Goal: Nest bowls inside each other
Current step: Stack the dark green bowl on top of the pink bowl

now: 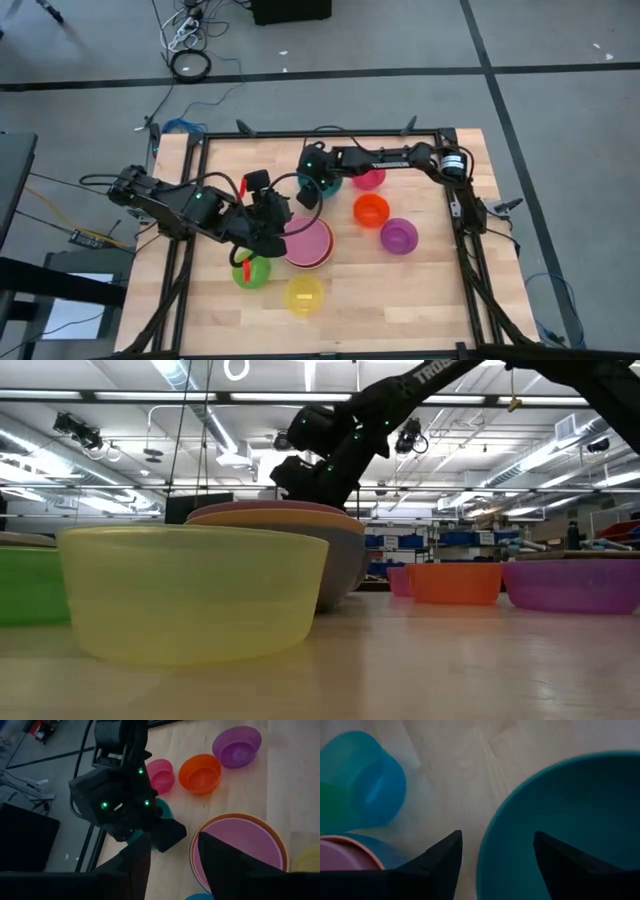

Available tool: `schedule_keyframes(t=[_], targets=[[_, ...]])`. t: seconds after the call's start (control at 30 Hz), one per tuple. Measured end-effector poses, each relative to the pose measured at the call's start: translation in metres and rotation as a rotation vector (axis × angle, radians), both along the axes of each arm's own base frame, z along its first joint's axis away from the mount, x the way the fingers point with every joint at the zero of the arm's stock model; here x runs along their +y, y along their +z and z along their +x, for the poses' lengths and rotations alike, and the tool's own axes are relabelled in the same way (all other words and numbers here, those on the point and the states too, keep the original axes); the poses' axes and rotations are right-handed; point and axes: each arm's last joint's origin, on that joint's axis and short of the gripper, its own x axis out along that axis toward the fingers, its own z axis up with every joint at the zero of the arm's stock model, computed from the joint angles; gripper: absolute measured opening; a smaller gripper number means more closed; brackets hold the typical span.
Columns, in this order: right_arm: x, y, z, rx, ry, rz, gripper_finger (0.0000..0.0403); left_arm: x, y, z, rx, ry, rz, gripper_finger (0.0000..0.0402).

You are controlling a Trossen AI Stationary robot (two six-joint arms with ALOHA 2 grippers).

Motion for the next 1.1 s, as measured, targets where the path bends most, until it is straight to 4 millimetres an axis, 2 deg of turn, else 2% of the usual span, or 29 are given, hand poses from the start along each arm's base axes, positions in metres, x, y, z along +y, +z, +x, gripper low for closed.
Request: schedule_keyframes(t=[0.13, 0.23, 0.33, 0.5, 0.53, 0.73, 0.87, 0.97, 1.1], targets=[[-0.005, -0.003, -0.002, 0.017, -0.034, 0.013, 0.0220, 0.000, 0.000, 0.000, -0.003, 0.000, 0.001, 0.0172], [-0.009, -0.004, -0.005, 0.038, -0.056, 0.024, 0.0192, 0.000, 0.000, 0.000, -0.002, -0.001, 0.003, 0.0172], [-0.012, -0.004, -0.006, 0.042, -0.061, 0.027, 0.0142, 0.000, 0.000, 0.000, -0.001, -0.001, 0.003, 0.0172], [-0.013, -0.005, -0.007, 0.054, -0.048, 0.020, 0.0029, 0.000, 0.000, 0.000, -0.003, 0.001, 0.001, 0.0172], [-0.013, -0.003, -0.007, 0.051, -0.030, -0.001, 0.0016, 0.000, 0.000, 0.000, -0.003, 0.001, 0.001, 0.0172], [-0.011, 0.019, -0.013, 0.019, -0.025, -0.051, 0.0003, 0.002, -0.001, -0.002, -0.003, 0.039, 0.036, 0.0172], [0.013, 0.057, -0.023, -0.033, 0.022, -0.059, 0.0001, 0.010, -0.005, -0.015, 0.058, 0.152, 0.156, 0.0172], [0.045, 0.081, -0.030, -0.065, 0.101, -0.078, 0.0001, 0.015, -0.008, -0.025, 0.109, 0.218, 0.167, 0.0172], [0.098, 0.106, -0.036, -0.142, 0.220, -0.101, 0.0001, 0.016, -0.011, -0.025, 0.069, 0.259, 0.184, 0.0172]])
